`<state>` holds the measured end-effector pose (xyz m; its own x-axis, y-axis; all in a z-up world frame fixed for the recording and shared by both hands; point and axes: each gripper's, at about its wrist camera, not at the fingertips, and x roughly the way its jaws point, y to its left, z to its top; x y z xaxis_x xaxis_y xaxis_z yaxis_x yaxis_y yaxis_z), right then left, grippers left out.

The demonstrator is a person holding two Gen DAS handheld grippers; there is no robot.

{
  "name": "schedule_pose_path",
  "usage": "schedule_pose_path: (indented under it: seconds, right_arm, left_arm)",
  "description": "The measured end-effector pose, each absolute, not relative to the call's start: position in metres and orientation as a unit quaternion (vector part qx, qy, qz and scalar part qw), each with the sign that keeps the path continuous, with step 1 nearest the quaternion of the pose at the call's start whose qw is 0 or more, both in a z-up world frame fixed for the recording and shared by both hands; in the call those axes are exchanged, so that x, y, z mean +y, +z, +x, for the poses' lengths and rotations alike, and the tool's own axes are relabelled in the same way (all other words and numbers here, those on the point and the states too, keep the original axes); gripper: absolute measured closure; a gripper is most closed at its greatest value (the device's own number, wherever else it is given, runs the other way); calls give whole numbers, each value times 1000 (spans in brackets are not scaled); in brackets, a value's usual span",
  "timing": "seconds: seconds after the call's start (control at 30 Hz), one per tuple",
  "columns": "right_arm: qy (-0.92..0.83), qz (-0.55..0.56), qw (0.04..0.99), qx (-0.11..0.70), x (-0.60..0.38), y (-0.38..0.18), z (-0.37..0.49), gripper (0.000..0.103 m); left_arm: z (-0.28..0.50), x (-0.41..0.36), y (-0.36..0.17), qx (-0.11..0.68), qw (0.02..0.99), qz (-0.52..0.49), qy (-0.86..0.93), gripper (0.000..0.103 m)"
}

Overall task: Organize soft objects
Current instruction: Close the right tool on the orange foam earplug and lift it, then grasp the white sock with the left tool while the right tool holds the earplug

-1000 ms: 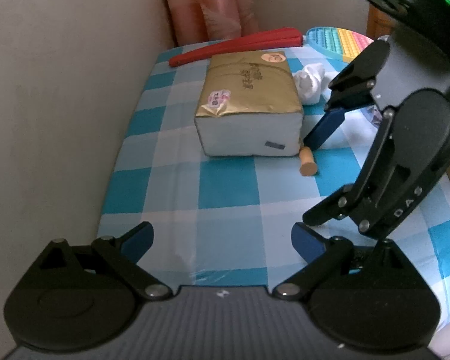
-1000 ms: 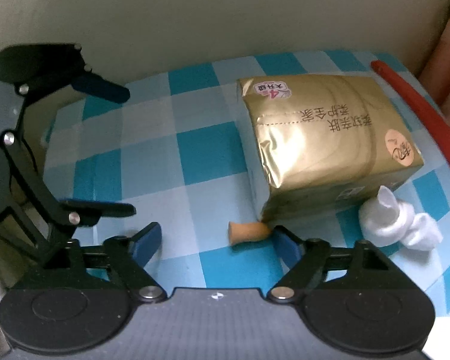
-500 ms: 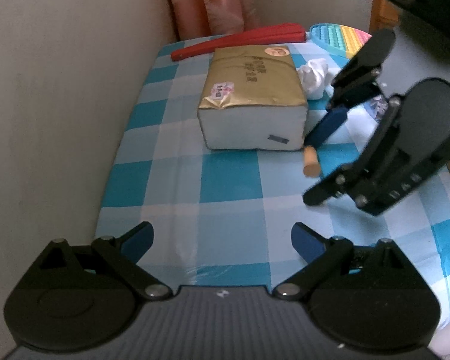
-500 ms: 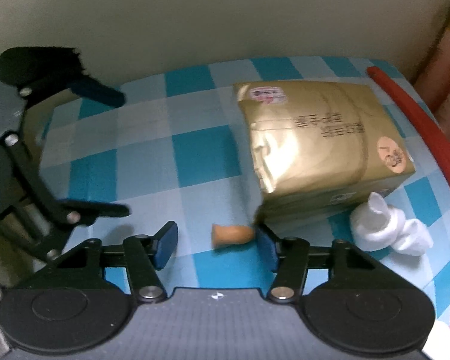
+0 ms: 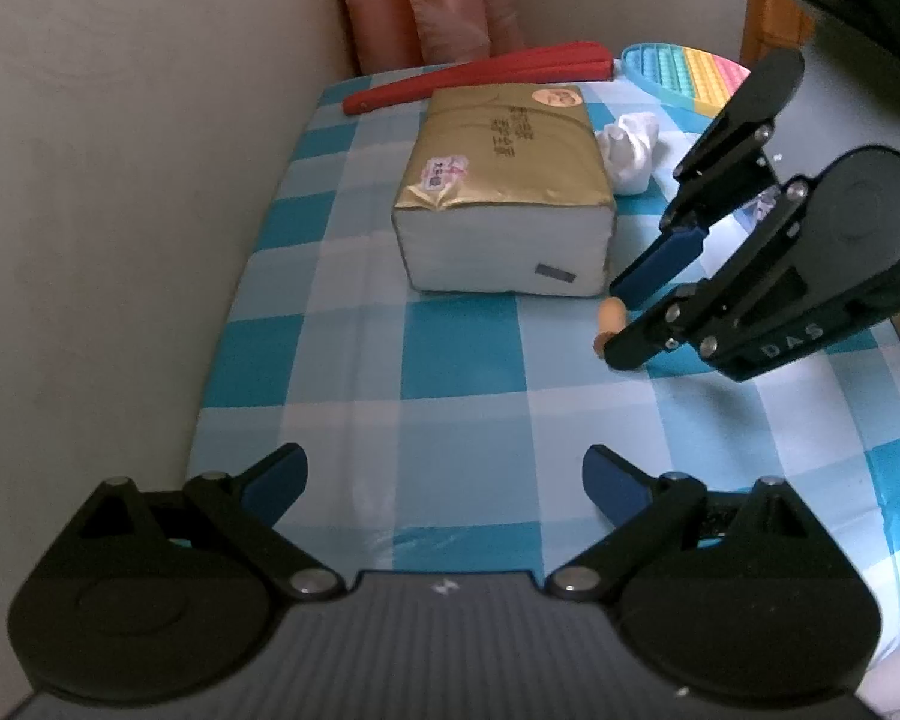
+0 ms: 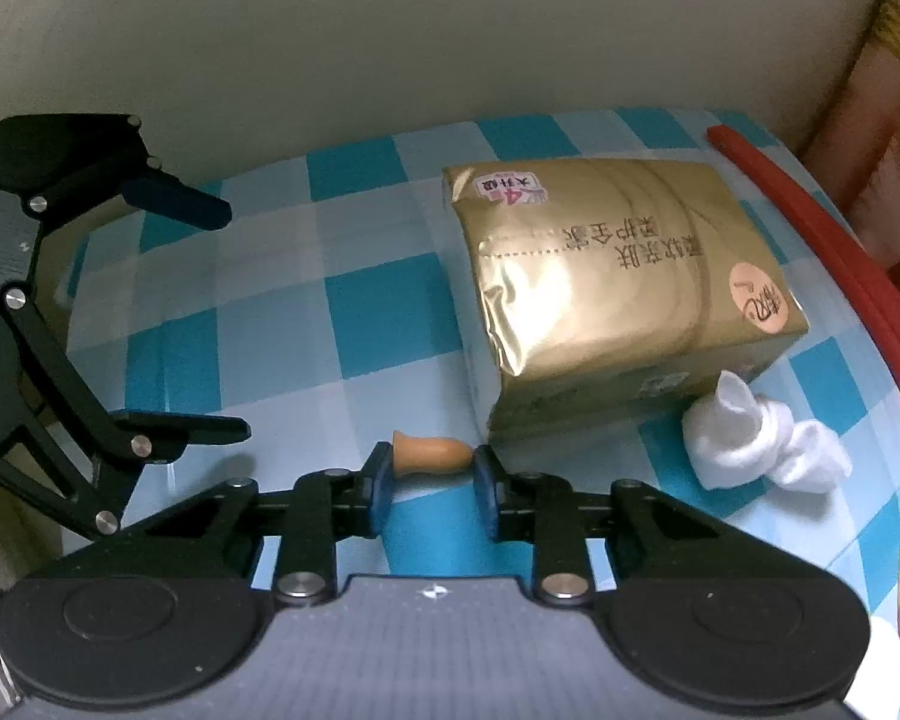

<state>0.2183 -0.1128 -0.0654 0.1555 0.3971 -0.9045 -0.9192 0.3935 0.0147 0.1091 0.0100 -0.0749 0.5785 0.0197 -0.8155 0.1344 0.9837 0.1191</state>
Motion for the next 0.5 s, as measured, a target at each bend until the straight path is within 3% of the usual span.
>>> schedule_pose_path:
  seconds: [0.5]
  right_arm:
    - [404, -251, 741, 475, -155, -43, 170, 71]
  left_arm:
    - [101, -3, -26, 414, 899, 126, -71, 5]
